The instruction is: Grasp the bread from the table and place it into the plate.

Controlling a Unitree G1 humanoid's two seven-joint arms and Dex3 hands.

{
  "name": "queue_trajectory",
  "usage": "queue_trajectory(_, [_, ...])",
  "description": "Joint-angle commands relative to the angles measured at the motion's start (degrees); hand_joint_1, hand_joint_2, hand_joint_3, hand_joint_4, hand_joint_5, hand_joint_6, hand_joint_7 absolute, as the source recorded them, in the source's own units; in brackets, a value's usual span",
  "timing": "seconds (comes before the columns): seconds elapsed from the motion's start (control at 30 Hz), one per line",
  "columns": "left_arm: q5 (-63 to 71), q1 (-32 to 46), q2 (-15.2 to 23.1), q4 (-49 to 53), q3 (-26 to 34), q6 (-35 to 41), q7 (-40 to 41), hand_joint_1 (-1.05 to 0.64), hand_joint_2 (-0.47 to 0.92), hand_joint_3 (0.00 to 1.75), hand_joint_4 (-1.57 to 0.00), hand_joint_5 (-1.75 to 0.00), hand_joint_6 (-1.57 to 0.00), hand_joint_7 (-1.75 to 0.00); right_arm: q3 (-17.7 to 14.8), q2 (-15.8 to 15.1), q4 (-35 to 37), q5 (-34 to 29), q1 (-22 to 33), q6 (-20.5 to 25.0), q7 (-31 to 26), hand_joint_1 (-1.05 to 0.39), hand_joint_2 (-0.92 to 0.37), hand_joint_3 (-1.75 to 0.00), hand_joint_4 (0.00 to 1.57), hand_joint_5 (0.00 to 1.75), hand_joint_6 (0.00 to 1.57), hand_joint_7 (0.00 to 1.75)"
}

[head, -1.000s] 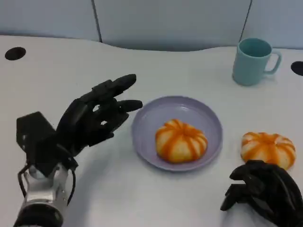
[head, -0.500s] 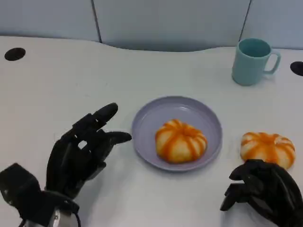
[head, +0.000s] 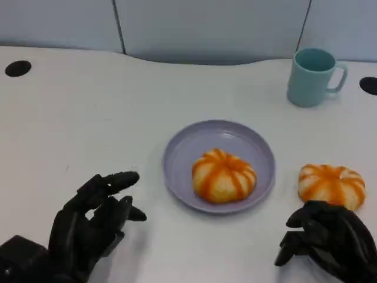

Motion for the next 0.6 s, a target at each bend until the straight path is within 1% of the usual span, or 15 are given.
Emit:
queue_trajectory(0.03, [-2.58, 1.29, 1.88, -2.58, 0.87, 7.14, 0.94, -0.5, 0.92, 0.46, -0.62, -1.66, -0.53, -1.23, -0.18, -0.9, -0.78, 0.06, 0.48, -0.33, 0.22, -0.94, -0.69, -0.01, 1.4, 0.7, 1.4, 0.48])
queue_trajectory(0.1, [-4.38, 1.66, 2.51, -3.85, 1.46, 11.36, 0.79, -0.49, 0.92, 0.45, -0.64, -1.64, -0.55, -1.23, -0.22, -0.84, -0.96, 0.16, 0.59, -0.16, 0.07, -0.94, -0.69, 0.0, 1.41, 0.7, 1.41, 0.47])
queue_trajectory(0.27, [-5.21, 2.4, 3.4, -5.05, 1.87, 14.91, 0.35, -0.46, 0.92, 0.44, -0.63, -1.64, -0.55, -1.22, -0.29, -1.05, -1.5, 0.51, 0.89, 0.43, 0.19, -0.94, -0.69, 0.0, 1.41, 0.69, 1.42, 0.45])
queue_trajectory(0.37, [-5.94, 2.4, 3.29, -5.48, 2.31, 17.02, 0.7, -0.44, 0.92, 0.41, -0.66, -1.59, -0.57, -1.19, -0.64, -1.34, -1.23, 1.06, 0.92, 0.25, 0.91, -0.93, -0.69, 0.0, 1.41, 0.68, 1.42, 0.43])
queue_trajectory(0.53, [-5.59, 1.72, 3.07, -4.24, 2.58, 16.67, 1.09, -0.45, 0.92, 0.39, -0.68, -1.57, -0.59, -1.19, -1.01, -1.84, -1.01, 0.88, 0.85, 0.24, 0.85, -0.96, -0.69, 0.0, 1.43, 0.66, 1.43, 0.41])
queue_trajectory(0.6, [-5.39, 1.06, 2.91, -3.24, 2.64, 16.1, 1.3, -0.46, 0.92, 0.39, -0.68, -1.58, -0.6, -1.19, -1.26, -2.0, -0.1, 0.67, 0.5, -0.59, 1.12, -0.97, -0.7, 0.0, 1.44, 0.66, 1.44, 0.4])
